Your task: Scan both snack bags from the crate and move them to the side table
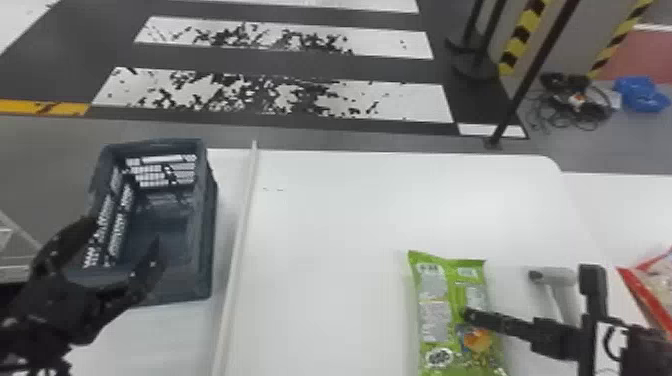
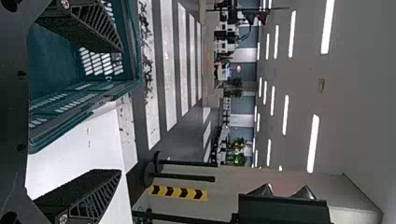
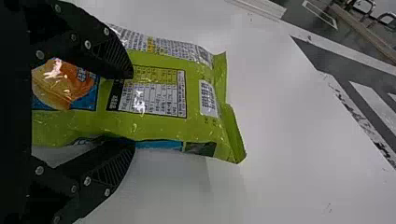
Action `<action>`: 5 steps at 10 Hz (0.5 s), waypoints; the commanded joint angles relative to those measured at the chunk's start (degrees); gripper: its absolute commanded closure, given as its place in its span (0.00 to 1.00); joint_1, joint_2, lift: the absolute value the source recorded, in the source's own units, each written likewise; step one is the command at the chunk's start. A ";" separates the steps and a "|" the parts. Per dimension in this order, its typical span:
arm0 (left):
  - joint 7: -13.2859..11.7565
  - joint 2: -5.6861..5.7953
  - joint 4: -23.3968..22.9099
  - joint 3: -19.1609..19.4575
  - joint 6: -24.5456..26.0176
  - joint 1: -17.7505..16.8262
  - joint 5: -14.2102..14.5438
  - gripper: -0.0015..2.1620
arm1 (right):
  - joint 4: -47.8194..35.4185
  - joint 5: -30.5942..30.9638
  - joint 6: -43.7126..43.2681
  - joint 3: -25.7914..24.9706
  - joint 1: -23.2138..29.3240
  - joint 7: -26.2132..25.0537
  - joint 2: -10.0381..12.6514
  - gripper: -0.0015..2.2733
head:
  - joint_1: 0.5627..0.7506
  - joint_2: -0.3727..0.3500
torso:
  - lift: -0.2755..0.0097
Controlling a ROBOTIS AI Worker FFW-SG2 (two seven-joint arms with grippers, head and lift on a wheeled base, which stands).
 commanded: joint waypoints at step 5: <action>0.02 0.18 2.54 -0.58 -1.64 -0.77 0.08 0.03 | -9.99 -3.03 4.23 -2.79 3.80 -1.64 1.73 0.99 | 0.70 0.47 | 0.86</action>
